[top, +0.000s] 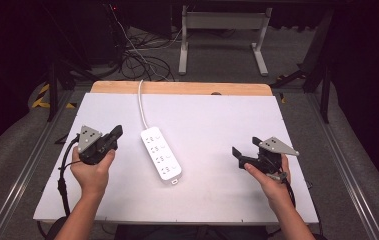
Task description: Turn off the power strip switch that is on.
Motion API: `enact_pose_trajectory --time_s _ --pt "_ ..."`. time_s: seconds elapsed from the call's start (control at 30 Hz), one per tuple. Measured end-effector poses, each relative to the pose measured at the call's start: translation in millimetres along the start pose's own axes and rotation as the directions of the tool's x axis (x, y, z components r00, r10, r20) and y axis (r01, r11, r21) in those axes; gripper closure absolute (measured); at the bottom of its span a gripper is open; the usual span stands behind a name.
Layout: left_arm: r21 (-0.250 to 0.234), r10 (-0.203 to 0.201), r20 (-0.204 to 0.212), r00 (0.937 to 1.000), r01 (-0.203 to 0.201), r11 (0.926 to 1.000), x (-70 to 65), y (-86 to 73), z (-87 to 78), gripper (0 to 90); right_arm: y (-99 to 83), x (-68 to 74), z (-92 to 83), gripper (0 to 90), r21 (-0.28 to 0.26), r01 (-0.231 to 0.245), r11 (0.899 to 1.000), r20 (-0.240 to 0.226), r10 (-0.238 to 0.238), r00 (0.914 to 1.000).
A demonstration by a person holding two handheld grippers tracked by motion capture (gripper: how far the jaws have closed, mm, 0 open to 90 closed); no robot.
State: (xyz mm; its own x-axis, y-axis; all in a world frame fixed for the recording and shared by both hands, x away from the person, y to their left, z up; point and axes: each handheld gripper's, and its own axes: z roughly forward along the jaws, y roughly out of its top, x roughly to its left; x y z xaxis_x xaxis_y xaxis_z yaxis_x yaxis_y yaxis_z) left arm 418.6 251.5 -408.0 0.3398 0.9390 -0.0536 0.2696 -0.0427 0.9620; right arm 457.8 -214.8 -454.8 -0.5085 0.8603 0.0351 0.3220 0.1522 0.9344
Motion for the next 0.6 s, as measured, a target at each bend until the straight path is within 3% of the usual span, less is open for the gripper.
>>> enact_pose_trajectory --time_s 0.13,0.47,0.53,0.6 --pt "-0.015 -0.003 -0.01 0.9999 0.003 0.9999 0.3 -2.3 -9.8 89.3 0.1 -0.3 -0.8 15.4 -0.003 0.004 1.0 0.002 -0.004 1.0" --pt "-0.025 0.008 -0.036 0.9993 -0.009 0.9996 6.3 -1.0 -7.4 88.4 0.2 1.6 1.9 15.5 0.003 0.012 1.0 -0.005 -0.011 0.9999" --pt "-0.02 -0.007 -0.031 0.9995 0.006 0.9998 7.1 -2.0 -5.1 83.5 0.2 1.2 1.4 15.5 0.004 0.01 1.0 -0.003 -0.01 0.9999" --pt "-0.046 -0.025 -0.038 0.999 0.023 0.9987 6.3 -2.7 -3.4 74.5 0.1 1.2 1.2 15.5 0.005 0.011 1.0 -0.004 -0.011 0.9999"
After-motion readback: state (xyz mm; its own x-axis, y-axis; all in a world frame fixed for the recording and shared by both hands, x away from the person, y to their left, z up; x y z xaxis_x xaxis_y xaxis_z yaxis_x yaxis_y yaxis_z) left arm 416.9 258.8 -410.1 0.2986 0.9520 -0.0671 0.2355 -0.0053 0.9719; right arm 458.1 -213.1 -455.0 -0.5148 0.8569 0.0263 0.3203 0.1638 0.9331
